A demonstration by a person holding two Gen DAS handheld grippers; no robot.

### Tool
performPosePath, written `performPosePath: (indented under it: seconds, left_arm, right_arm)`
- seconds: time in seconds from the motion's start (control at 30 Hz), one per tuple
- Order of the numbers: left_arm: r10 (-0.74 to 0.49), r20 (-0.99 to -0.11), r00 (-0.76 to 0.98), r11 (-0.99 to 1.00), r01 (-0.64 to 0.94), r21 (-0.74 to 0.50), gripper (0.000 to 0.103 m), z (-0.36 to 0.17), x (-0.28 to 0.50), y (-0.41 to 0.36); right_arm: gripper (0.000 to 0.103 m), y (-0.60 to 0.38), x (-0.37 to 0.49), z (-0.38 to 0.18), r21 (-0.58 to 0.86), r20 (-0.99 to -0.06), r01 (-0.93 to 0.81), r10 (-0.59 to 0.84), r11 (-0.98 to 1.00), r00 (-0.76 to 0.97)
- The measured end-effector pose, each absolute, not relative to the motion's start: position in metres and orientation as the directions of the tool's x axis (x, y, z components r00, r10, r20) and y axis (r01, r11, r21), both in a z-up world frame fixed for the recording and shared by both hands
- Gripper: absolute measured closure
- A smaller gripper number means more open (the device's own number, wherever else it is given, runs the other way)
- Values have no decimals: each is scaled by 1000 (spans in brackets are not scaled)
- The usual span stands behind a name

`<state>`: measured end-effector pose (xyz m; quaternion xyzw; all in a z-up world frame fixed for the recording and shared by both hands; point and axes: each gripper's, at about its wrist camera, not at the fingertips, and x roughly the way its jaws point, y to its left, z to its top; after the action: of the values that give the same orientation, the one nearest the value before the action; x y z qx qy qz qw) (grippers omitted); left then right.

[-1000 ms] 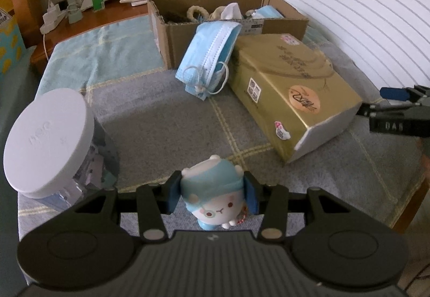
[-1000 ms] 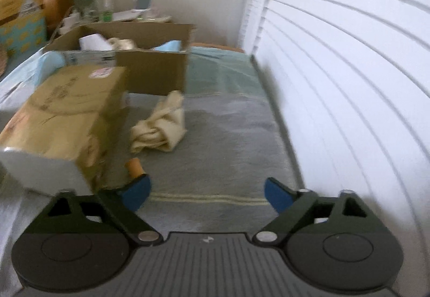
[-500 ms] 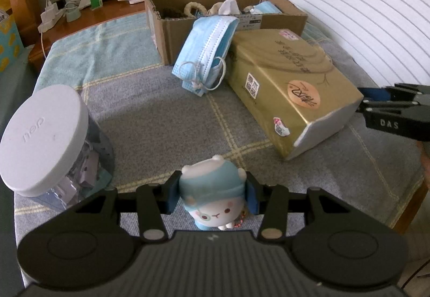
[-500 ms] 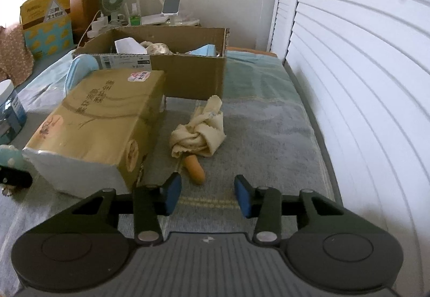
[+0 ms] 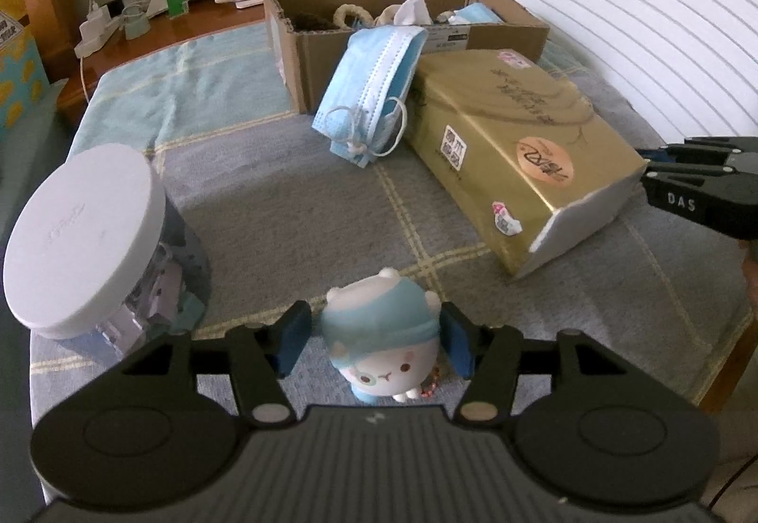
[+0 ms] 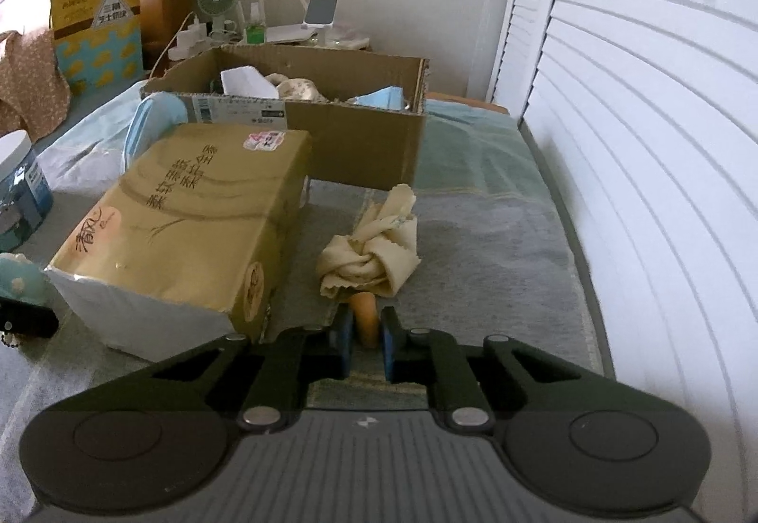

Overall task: Organize soft objects
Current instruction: 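Grasp the small orange piece with the right tool while the left tool holds the plush toy, then carry the orange piece into the box and open the right tool while left carries plush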

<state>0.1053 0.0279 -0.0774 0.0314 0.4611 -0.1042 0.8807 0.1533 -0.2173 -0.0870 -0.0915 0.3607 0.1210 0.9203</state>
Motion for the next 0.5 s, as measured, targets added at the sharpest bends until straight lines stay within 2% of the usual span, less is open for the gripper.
performPosePath:
  seconds: [0.07, 0.17, 0.5]
  left_arm:
    - [-155, -818, 553, 976, 214, -40, 47, -77, 102, 28]
    - [-164, -814, 558, 975, 215, -50, 57, -76, 100, 31]
    - [-206, -808, 553, 957, 285, -48, 59, -61, 96, 36]
  right_arm:
    - [88, -218, 152, -84, -79, -684, -287, 157, 955, 713]
    - [88, -219, 149, -82, -85, -683, -280, 149, 956, 715]
    - [89, -223, 136, -60, -99, -661, -265, 135, 959, 738]
